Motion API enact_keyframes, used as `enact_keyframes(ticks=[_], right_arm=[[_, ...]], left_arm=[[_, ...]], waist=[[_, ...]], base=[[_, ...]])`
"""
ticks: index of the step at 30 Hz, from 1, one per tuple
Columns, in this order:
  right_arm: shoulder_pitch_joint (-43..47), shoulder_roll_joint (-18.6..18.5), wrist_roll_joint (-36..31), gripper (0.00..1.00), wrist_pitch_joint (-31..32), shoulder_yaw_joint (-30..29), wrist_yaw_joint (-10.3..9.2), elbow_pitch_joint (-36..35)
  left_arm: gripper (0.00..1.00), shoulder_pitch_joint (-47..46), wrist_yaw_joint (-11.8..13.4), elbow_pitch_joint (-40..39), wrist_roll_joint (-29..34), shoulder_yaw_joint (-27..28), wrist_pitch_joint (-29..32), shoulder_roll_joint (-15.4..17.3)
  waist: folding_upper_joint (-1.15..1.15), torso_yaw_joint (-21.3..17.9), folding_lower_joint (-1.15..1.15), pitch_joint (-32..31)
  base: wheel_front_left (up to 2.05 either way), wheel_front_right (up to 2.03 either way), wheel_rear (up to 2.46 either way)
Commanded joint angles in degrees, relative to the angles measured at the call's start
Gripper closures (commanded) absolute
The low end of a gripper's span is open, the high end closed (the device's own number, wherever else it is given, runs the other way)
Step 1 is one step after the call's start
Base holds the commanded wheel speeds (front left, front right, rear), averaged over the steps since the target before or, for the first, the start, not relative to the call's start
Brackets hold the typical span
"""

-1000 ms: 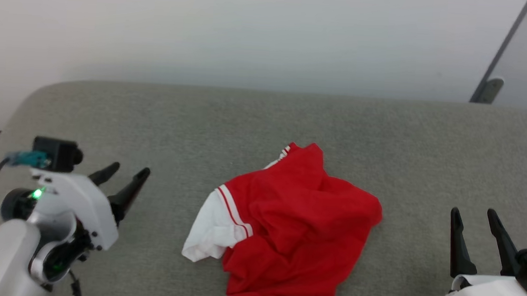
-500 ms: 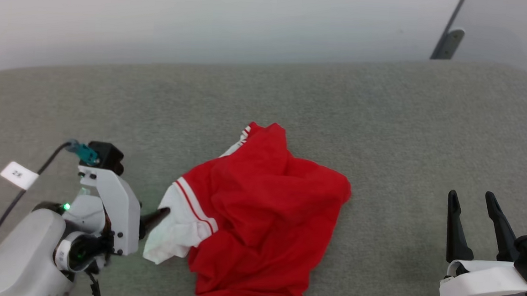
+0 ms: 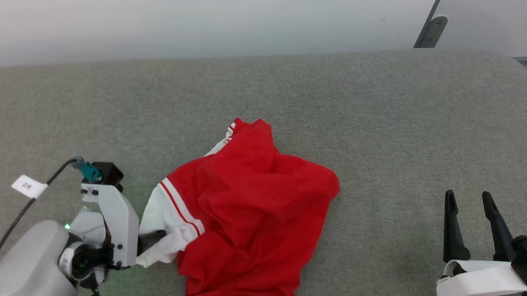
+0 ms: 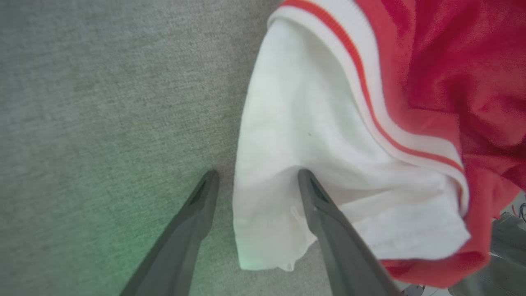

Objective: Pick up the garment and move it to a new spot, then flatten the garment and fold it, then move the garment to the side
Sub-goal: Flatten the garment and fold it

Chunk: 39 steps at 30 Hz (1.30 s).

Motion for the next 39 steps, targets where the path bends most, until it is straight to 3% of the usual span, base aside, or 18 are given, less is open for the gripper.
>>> enact_keyframes(ticks=[1,2,3,4,5,10,15,31,39], right_arm=[[-0.58,0.14,-0.32,0.00,-0.04,0.06,-0.08,-0.05],[-0.61,0.10,-0.34,0.00,-0.05,0.06,-0.08,-0.09],[-0.63,0.03,-0.34,0.00,-0.05,0.07,-0.08,-0.14],[-0.63,-0.08,-0.35,0.00,-0.04,0.01,-0.08,-0.15],[-0.64,-0.15,-0.34,0.00,-0.04,-0.05,-0.08,-0.17],[-0.62,-0.40,-0.49,0.00,-0.04,-0.42,-0.08,-0.37],[-0.15,-0.49,-0.67,0.00,-0.05,-0.93,-0.08,-0.59],[0.88,-0.52,-0.64,0.00,-0.05,-1.56,-0.08,-1.02],[-0.06,-0.66,-0.31,0.00,-0.04,-0.74,-0.08,-0.79]], left_arm=[[0.00,0.66,-0.17,1.23,-0.23,-0.56,0.24,-0.37],[0.00,0.63,-0.53,2.14,-0.40,-0.71,0.35,-0.75],[0.20,0.53,-0.65,3.05,-0.63,-0.90,0.45,-1.07],[0.67,0.37,-1.22,3.51,-0.64,-1.24,0.42,-1.35],[1.00,0.17,-1.46,3.99,-0.87,-1.34,0.21,-1.74],[1.00,-1.57,-2.60,5.24,-1.07,-1.09,-1.21,-1.78],[1.00,-3.32,-2.25,4.11,0.29,-0.15,-3.26,0.79],[1.00,2.67,3.67,-4.11,4.27,4.33,-6.16,15.95],[1.00,6.44,5.98,0.83,3.84,3.99,-5.96,15.78]], waist=[[0.00,0.03,0.00,-0.01],[0.00,0.08,0.00,-0.03],[0.00,0.15,0.00,-0.04],[0.00,0.24,0.00,-0.05],[0.00,0.36,0.00,-0.06],[0.00,1.13,0.00,-0.14],[0.00,2.18,0.00,-0.51],[0.00,5.15,0.00,-0.47],[0.00,4.99,0.00,0.43]], base=[[0.00,0.00,0.00],[0.00,0.00,0.00],[0.00,0.00,0.00],[0.00,0.00,0.00],[0.00,0.00,0.00],[0.00,0.00,0.00],[0.00,0.00,0.00],[0.00,0.00,0.00],[0.00,0.00,0.00]])
